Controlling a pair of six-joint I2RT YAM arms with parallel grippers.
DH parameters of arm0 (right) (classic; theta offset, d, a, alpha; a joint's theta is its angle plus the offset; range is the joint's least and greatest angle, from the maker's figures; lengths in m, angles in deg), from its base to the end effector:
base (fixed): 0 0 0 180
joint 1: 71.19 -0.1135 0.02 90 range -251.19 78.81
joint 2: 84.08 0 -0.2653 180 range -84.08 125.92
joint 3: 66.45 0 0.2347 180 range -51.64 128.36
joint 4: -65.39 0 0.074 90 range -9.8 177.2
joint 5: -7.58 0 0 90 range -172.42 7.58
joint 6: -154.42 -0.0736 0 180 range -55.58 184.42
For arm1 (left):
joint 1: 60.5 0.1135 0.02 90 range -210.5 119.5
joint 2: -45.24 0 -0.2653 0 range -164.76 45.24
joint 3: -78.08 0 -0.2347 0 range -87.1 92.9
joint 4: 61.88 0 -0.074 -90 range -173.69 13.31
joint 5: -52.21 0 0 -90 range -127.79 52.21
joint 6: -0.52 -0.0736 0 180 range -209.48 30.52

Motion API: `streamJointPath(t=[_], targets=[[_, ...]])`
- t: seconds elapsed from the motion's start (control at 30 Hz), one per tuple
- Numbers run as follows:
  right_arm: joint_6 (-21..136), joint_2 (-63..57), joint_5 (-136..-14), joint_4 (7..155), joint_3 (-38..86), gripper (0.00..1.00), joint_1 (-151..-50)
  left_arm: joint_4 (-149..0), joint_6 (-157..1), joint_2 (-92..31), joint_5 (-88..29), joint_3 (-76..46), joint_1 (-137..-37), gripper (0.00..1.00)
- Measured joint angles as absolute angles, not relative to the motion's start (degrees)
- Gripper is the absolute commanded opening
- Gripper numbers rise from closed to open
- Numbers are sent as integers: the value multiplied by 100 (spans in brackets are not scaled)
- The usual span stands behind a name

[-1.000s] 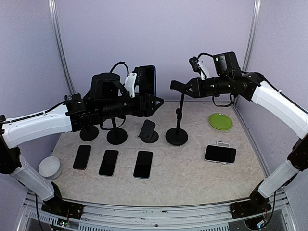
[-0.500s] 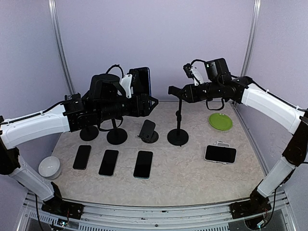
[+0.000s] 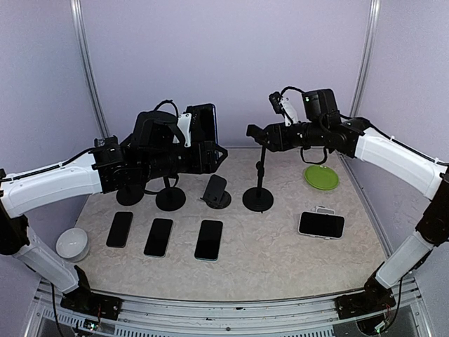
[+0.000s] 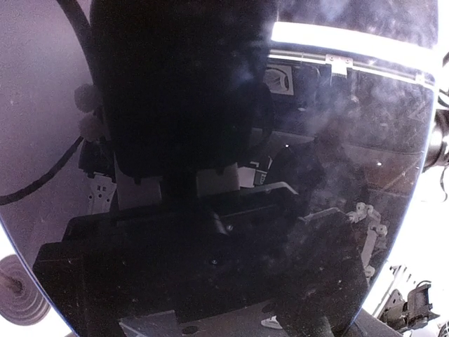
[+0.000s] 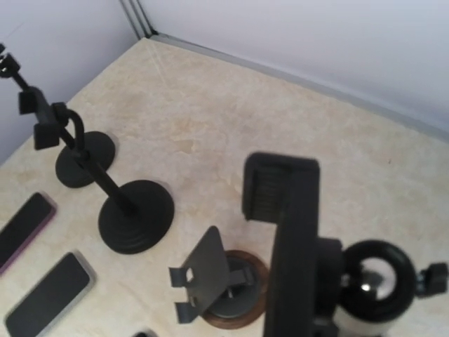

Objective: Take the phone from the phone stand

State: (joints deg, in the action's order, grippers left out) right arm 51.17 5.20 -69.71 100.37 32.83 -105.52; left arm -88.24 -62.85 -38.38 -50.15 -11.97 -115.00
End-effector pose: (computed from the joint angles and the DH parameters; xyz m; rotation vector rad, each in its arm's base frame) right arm 0.3046 0.2277 0.3580 -0.5234 2.0094 0.7436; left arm 0.2224 -0.2846 0.3531 0.3309 1.9561 -0.7375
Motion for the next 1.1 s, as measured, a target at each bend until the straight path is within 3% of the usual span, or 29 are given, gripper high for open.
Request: streamJointPath(t=[0.2, 0.33, 0.77, 1.1], targets=[[5101, 286, -6928, 9958, 3270, 90, -10552, -8921, -6055, -3842, -5068, -1276, -11666, 13], [5167, 106, -6923, 9967, 3268, 97, -10552, -8956, -5846, -3881, -5090, -1328, -11832, 14], [5016, -943, -6993, 10072, 2942, 100, -10237, -9445, -4790, -4428, -5227, -1575, -12735, 17], [4430, -1896, -6698, 10037, 2079, 100, -9708, -9979, -3839, -5886, -5042, -1295, -13371, 16]])
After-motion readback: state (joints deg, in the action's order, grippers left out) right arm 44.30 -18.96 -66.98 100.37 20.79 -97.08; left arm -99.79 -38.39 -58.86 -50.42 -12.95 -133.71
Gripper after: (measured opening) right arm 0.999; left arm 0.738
